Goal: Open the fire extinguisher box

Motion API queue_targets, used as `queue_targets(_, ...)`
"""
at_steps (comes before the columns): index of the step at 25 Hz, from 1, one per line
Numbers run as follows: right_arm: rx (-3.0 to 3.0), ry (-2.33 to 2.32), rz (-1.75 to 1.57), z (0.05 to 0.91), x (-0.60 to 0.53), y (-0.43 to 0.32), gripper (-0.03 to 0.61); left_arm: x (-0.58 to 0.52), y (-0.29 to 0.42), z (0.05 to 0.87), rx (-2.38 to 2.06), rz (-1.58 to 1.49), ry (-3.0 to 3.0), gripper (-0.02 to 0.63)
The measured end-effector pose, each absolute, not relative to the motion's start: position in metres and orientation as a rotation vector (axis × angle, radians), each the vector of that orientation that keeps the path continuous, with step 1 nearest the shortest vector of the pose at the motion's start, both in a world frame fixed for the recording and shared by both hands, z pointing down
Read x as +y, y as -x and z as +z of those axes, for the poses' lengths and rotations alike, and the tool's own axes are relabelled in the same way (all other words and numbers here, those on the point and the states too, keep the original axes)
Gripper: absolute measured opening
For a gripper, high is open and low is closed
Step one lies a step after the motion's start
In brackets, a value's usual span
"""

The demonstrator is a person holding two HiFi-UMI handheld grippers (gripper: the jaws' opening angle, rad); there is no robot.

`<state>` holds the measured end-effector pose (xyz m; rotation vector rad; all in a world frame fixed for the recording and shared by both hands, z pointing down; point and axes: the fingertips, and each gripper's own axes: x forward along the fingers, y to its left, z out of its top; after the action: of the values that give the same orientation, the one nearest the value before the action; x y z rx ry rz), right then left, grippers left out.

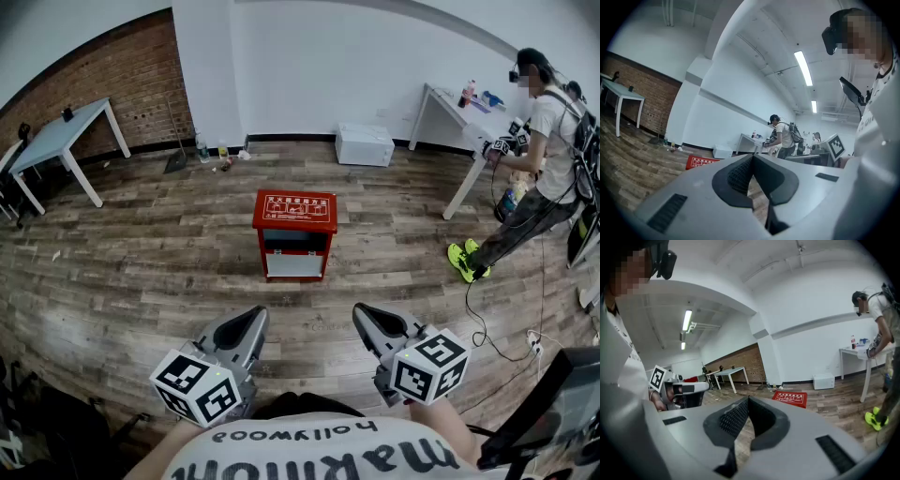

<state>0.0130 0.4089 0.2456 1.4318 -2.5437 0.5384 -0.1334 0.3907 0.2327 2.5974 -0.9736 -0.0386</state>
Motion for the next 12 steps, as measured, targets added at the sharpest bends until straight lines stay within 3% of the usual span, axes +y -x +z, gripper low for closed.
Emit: queue_targets(12,-2.499,-1.432,0.501,0.2548,0.402,-0.0108,0.009,0.3851,0.138,0.2369,-0.971,-0.038,-2.595,0.002)
